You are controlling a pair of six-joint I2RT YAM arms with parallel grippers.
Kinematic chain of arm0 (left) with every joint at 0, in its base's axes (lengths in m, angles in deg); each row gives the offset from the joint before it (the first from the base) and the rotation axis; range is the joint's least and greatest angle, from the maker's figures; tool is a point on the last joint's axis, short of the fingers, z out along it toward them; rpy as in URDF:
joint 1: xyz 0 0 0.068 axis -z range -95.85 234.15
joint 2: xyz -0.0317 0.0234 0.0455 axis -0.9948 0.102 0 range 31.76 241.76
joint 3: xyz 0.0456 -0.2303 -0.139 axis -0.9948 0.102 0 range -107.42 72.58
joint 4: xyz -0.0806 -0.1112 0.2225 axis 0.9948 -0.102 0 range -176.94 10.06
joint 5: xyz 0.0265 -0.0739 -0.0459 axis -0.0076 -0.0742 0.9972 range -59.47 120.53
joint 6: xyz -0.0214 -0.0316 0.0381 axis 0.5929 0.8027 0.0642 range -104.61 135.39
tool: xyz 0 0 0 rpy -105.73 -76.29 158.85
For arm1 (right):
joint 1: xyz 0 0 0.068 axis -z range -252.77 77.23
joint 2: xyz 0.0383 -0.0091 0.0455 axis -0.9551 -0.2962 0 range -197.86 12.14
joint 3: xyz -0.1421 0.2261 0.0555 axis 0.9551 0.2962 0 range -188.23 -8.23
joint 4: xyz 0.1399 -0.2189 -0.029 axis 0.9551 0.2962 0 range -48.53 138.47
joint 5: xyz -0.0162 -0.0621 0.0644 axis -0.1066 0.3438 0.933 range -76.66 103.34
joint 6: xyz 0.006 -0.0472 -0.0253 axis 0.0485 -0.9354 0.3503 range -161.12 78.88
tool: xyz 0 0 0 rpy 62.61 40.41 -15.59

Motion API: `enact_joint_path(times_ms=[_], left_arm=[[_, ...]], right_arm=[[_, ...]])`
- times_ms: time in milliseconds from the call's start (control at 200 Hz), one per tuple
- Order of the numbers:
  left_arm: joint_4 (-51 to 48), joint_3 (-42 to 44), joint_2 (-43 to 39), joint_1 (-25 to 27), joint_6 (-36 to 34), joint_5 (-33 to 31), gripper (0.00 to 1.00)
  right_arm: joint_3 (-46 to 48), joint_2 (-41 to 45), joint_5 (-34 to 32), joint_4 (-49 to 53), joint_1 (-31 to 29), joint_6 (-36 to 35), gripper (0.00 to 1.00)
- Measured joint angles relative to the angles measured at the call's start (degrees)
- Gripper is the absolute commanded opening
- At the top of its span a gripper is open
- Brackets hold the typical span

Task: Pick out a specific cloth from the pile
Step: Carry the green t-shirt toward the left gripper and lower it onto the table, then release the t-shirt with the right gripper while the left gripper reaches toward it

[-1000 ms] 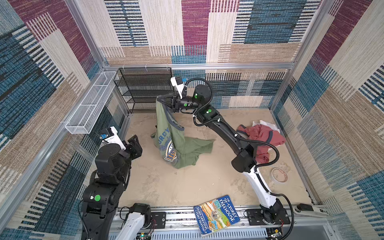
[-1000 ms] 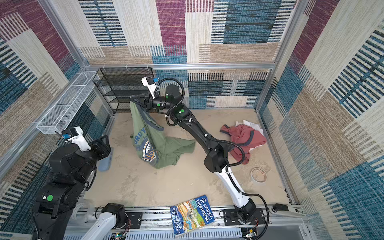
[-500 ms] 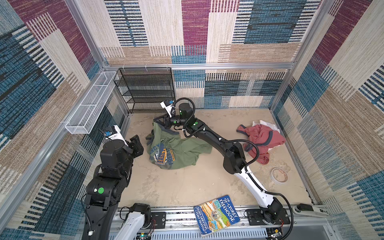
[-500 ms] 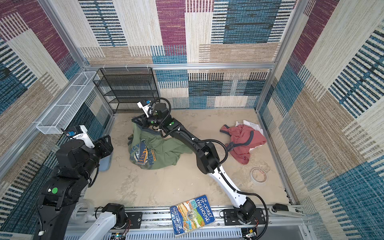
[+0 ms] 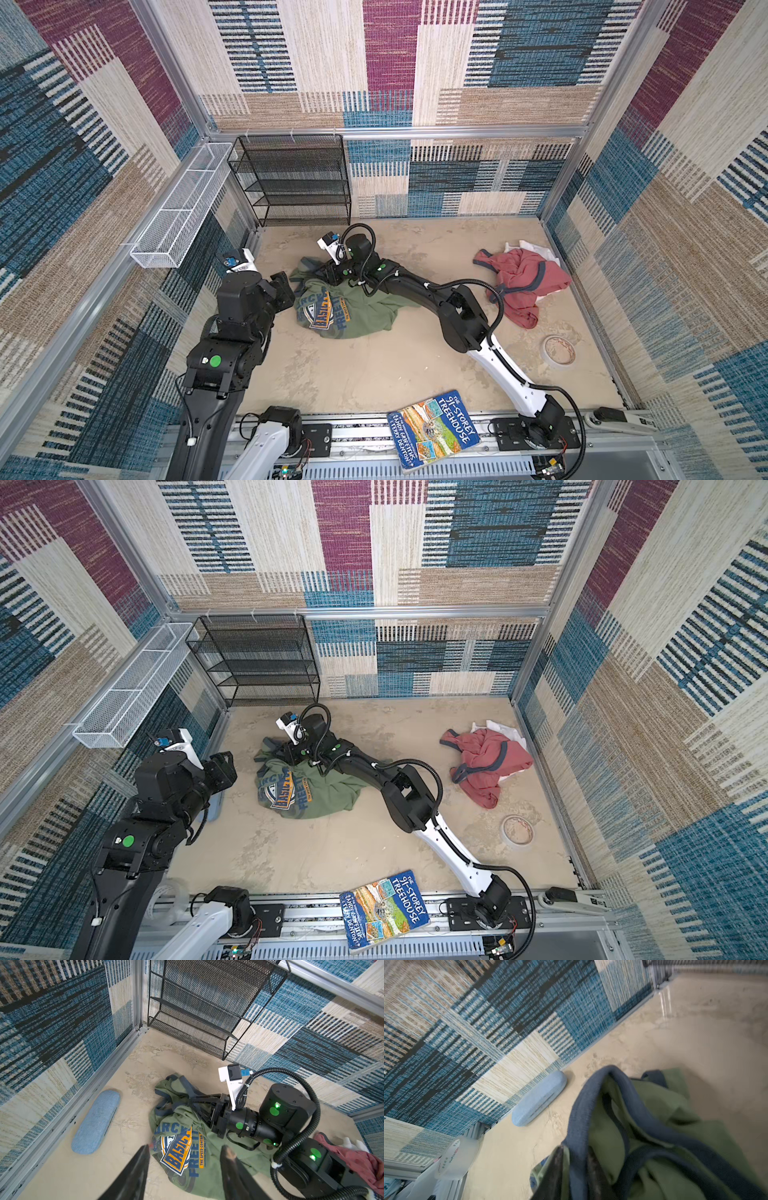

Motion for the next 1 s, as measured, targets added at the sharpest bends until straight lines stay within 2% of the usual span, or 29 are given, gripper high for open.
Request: enact_joint_path(times_ms=[130,210,376,511,761,1002], left_arm=[[1.66,1.18,1.46,0.00,0.00,1.27,0.59],[3.04,2.49,2.23,0.02,0.02,2.08,0.59],[5.73,3.69,6.01,0.00,0.48,6.05,0.60],[7.87,3.72,9.70,0.98,1.01,9.22,0.60],[12.61,3.87,17.16,9.86,1.05,10.45,0.60],[15.96,0.48,28.72,16.63,0.17,10.71,0.59]], right_arm=[[14.97,7.72,-3.17,-2.47,-0.46,-1.22,0.53],[24.30,13.88,-5.42,-4.90,-0.37,-1.51,0.60],[37.75,28.70,-8.98,-10.75,-0.24,-2.12,0.62],[47.65,37.35,-11.26,-16.94,-0.31,-2.34,0.62],[65.40,52.83,-18.80,-20.28,1.36,-1.51,0.62],[83.62,70.51,-25.79,-22.88,6.67,2.69,0.65]])
